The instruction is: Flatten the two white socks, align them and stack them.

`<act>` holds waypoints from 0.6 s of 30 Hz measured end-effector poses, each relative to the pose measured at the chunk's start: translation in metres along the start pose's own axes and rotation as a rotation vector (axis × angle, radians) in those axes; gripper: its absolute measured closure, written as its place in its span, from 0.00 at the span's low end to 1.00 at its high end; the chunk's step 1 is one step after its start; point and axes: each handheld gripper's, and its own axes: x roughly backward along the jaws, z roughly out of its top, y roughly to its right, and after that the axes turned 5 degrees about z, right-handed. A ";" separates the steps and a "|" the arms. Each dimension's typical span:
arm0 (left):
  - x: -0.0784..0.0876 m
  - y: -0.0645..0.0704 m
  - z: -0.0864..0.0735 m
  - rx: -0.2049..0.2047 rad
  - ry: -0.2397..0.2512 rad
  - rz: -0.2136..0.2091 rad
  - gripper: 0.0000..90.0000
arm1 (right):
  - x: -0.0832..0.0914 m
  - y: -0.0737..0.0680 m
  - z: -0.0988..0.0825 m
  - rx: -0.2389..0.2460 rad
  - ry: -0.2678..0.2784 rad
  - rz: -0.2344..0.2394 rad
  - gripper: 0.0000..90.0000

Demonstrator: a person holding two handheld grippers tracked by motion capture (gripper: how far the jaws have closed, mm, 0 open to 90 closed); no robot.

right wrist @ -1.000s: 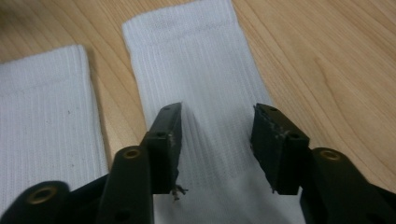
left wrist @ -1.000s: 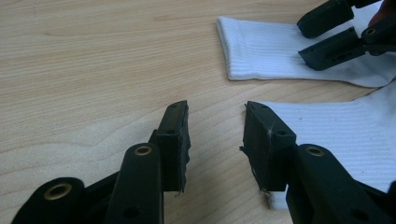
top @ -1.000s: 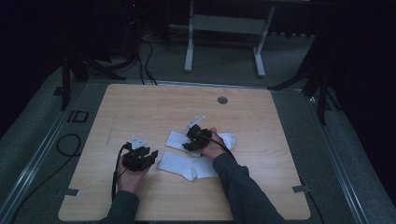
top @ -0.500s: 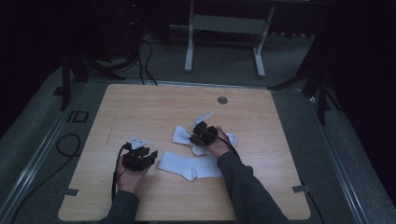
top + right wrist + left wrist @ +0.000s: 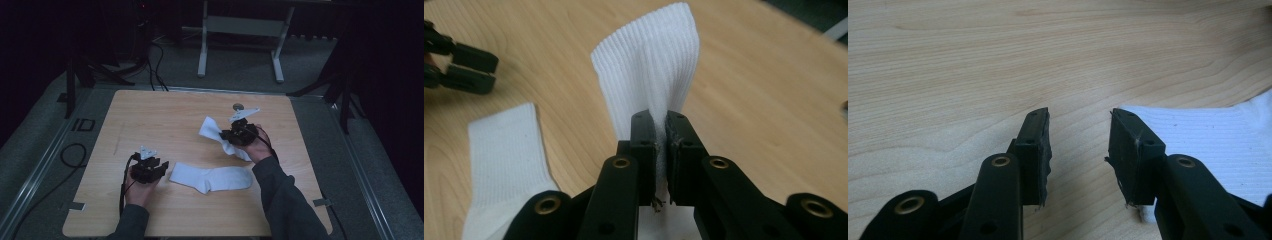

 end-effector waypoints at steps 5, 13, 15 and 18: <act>0.000 -0.001 0.000 0.002 0.003 0.002 0.67 | 0.022 -0.004 0.005 0.021 0.032 -0.007 0.93; 0.000 0.000 0.000 0.003 -0.002 0.003 0.66 | 0.058 -0.018 0.013 0.086 0.085 -0.018 0.93; 0.000 0.000 0.000 0.003 -0.002 0.004 0.66 | 0.064 -0.022 0.013 0.096 0.095 -0.009 0.93; 0.000 -0.001 0.000 0.001 0.000 0.005 0.66 | 0.070 -0.029 0.012 0.114 0.100 -0.004 0.93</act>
